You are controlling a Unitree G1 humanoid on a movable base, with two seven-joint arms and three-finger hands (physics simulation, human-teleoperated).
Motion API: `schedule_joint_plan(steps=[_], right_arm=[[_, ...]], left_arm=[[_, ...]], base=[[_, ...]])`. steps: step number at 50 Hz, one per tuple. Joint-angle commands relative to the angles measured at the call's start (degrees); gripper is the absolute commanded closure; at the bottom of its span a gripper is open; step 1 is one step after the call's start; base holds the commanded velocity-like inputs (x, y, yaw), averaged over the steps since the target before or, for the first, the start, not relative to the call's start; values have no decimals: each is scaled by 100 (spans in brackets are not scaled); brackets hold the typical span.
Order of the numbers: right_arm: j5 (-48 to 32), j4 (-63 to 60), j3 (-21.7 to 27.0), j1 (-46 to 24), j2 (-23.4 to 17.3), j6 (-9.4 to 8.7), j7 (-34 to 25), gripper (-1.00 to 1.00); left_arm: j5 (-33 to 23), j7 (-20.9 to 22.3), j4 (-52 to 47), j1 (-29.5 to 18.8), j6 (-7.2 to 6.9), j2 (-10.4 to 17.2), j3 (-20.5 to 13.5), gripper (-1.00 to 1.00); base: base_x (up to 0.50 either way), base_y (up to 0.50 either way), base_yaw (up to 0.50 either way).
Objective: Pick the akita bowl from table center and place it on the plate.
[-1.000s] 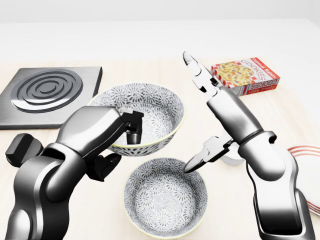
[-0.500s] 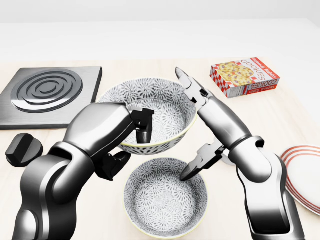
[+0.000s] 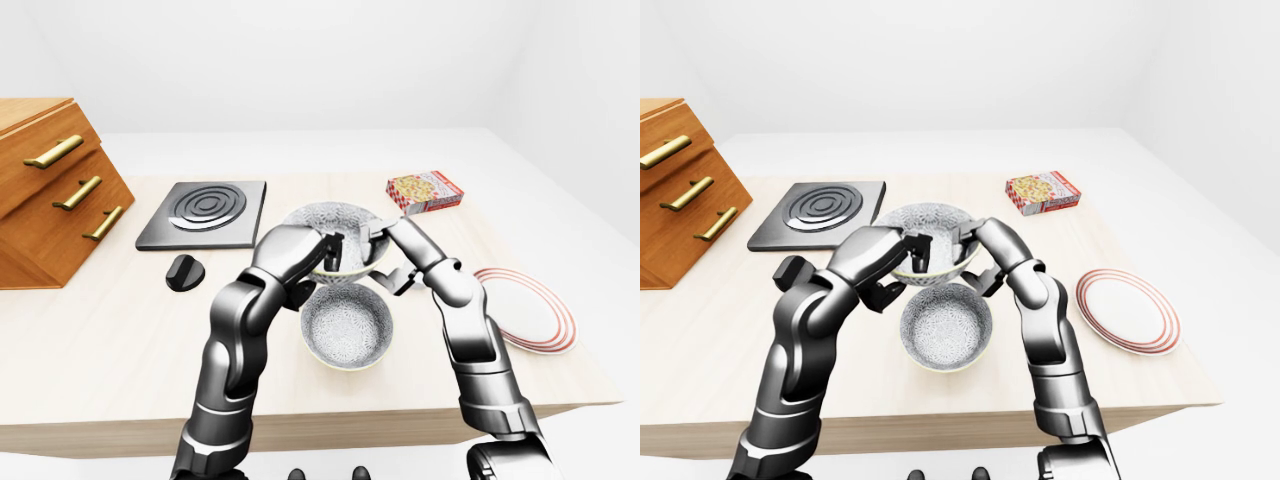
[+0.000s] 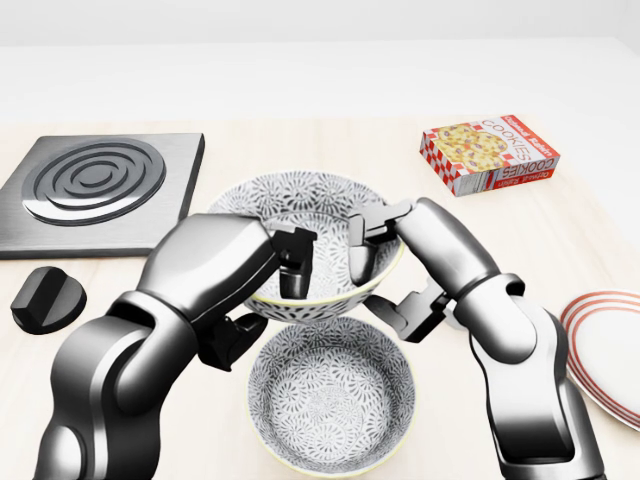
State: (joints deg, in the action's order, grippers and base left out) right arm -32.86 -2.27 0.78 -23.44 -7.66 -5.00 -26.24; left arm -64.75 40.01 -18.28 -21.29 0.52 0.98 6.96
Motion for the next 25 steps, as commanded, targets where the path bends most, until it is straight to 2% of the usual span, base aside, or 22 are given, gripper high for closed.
schedule_joint_plan(steps=[1,15,16,19,20,21,22,25], right_arm=[[35,-16,-1,35,40,0,-53,100],[52,-30,17,38,28,0,-61,100],[55,-30,17,36,28,0,-63,100],[59,-22,17,31,26,0,-57,100],[62,-22,18,26,29,0,-57,100],[62,-21,18,26,29,0,-57,100],[61,-19,17,23,26,0,-58,100],[61,-19,17,23,26,0,-58,100]], left_arm=[[26,-1,-10,-26,3,-40,-30,100],[41,-1,49,-6,1,-9,-60,100],[42,-1,52,-7,-7,-9,-61,95],[51,-1,61,-14,-30,-10,-69,31],[51,-1,53,-14,-31,-8,-66,-4],[51,-1,53,-14,-32,-7,-65,-4],[61,-1,43,-22,-50,-16,-70,-48],[63,-1,42,-23,-54,-14,-67,-48]], base=[[0,0,0],[0,0,0],[0,0,0],[0,0,0],[0,0,0],[0,0,0],[0,0,0],[0,0,0]])
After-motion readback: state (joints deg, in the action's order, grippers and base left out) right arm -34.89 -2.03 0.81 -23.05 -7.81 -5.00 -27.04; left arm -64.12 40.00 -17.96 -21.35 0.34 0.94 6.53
